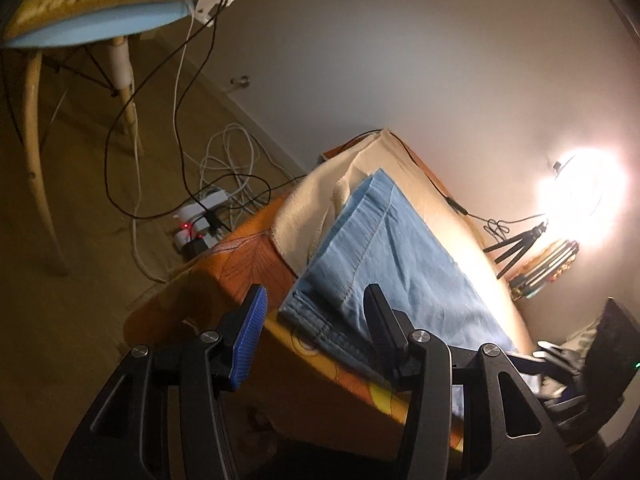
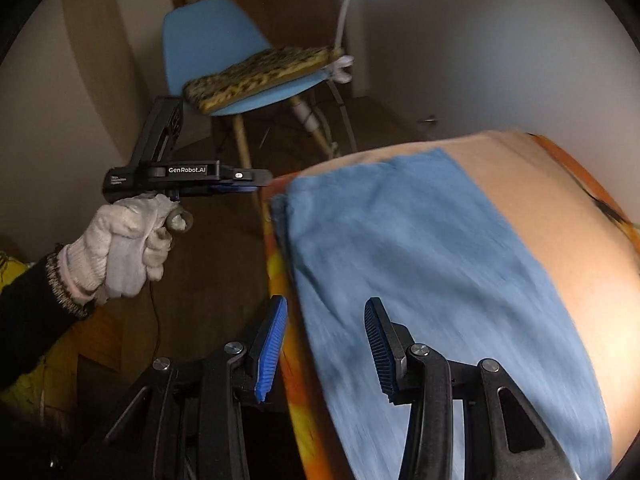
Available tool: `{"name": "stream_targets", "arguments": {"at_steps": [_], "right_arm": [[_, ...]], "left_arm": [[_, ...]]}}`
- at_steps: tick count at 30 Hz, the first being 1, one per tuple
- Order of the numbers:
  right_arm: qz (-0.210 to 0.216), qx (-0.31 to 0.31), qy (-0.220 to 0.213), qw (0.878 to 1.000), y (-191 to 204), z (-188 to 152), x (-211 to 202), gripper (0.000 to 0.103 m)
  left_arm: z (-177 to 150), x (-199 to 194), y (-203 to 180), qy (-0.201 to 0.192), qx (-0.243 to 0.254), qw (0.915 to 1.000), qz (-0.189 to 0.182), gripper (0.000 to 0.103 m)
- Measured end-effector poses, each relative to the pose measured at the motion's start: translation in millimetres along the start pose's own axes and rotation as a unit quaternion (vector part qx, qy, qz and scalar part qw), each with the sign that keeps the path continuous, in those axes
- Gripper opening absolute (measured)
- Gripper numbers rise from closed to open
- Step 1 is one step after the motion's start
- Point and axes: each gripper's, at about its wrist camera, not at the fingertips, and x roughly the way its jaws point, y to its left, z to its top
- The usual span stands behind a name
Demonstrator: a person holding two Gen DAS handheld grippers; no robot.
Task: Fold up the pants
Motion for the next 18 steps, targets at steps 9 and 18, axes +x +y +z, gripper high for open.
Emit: {"name": "stream_targets", "arguments": {"at_steps": [9, 18], "right_arm": [[-0.024, -0.043, 0.033, 0.998, 34.6, 40.5, 91.2, 0.041], [-0.038, -0.028, 0.043, 0.998, 21.7, 52.7, 112.3, 0.007]], "left_arm": [[1.8, 3.3, 16.3, 0.01, -0.034, 0.9986, -0.038, 0.049], [0.6, 13.0, 16.7, 0.021, -0.043, 0.9974, -0.054, 0.049]]}}
